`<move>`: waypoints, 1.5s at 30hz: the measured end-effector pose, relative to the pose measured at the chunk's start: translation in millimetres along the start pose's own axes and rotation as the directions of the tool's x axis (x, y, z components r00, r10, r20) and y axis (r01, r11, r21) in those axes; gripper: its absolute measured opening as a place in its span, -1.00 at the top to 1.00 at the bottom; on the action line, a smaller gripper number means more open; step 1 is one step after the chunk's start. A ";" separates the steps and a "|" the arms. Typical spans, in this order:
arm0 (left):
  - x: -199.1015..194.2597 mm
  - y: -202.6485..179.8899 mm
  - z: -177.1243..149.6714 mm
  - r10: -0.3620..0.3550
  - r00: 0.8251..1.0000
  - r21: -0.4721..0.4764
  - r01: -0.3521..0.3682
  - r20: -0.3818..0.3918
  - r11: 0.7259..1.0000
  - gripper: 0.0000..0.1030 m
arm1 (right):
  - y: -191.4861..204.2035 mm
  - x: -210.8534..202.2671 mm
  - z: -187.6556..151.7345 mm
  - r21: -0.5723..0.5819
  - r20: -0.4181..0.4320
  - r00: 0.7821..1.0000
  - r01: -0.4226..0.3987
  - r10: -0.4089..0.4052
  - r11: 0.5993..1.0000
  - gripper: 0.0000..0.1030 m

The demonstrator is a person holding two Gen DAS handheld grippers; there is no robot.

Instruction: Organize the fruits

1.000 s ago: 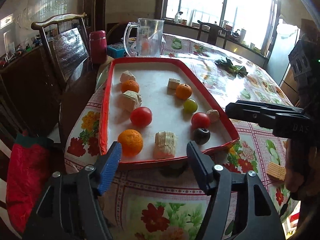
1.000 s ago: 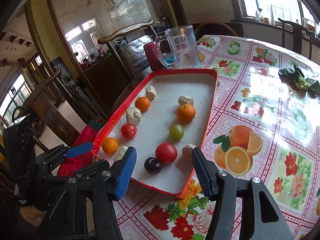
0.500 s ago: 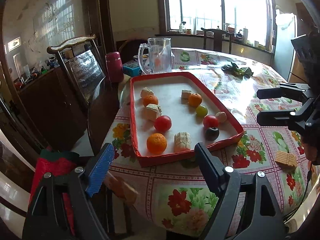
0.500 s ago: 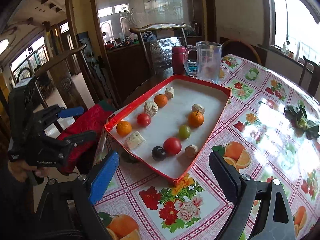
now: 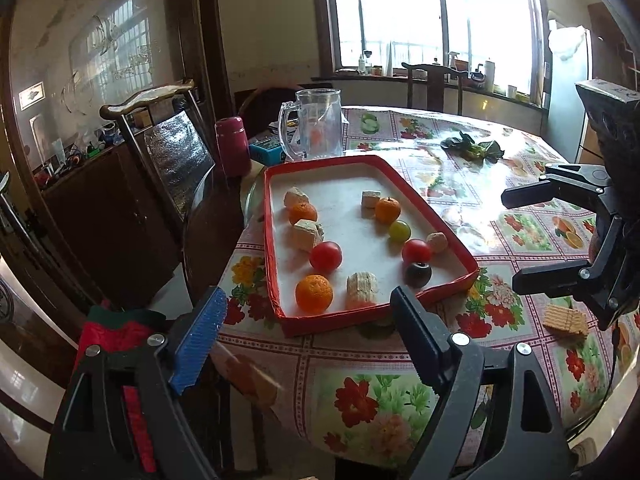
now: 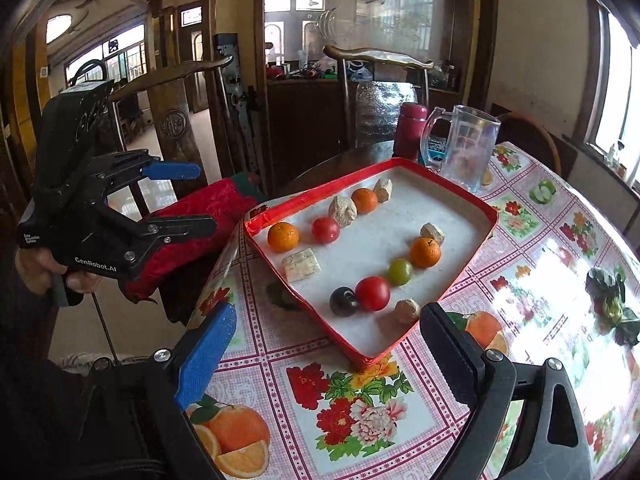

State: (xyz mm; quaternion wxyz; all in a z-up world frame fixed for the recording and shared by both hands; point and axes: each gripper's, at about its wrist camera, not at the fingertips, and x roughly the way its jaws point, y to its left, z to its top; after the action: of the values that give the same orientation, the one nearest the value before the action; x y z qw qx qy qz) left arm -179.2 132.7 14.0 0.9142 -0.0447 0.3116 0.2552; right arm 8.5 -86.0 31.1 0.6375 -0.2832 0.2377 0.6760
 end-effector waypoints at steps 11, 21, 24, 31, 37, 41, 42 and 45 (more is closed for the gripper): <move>-3.3 -6.0 -0.2 -0.016 1.000 0.021 0.016 0.013 1.000 -0.64 | 3.4 9.9 1.0 -0.024 -0.013 1.000 0.003 -0.003 1.000 -0.83; 0.8 -8.4 -3.1 -0.011 1.000 0.023 0.011 0.000 1.000 -0.82 | 7.6 11.8 1.3 -0.040 -0.009 1.000 0.001 -0.001 0.999 -0.83; 0.1 -7.3 -3.6 -0.013 1.000 0.017 0.013 0.004 1.000 -0.95 | 9.2 11.7 2.0 -0.046 -0.007 1.000 -0.002 0.001 0.999 -0.83; 0.5 -3.5 -5.9 -0.015 1.000 -0.010 0.015 0.015 1.000 -0.96 | 10.3 13.1 3.2 -0.051 -0.007 1.000 -0.003 0.003 0.999 -0.83; 0.4 2.3 -6.4 -0.012 1.000 -0.031 0.012 0.014 0.999 -0.96 | 11.6 14.0 4.9 -0.057 -0.008 1.000 -0.005 0.005 0.998 -0.83; 0.6 3.7 -6.4 -0.010 1.000 -0.030 0.010 0.016 1.000 -0.96 | 11.4 16.3 5.4 -0.058 -0.013 1.000 -0.005 0.004 0.998 -0.83; 0.3 4.0 -6.3 -0.008 1.000 -0.031 0.008 0.018 0.999 -0.96 | 11.5 16.6 5.3 -0.058 -0.013 1.000 -0.006 0.005 0.998 -0.83; 0.6 5.2 -6.3 -0.011 1.000 -0.036 0.012 0.018 0.999 -0.96 | 11.8 16.5 5.6 -0.060 -0.011 1.000 -0.008 0.007 0.998 -0.83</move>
State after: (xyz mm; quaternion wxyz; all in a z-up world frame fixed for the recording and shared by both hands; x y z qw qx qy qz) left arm -184.9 135.9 8.9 0.9174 -0.0608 0.2988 0.2558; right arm -4.2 -71.0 23.3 0.6248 -0.3052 0.2217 0.6836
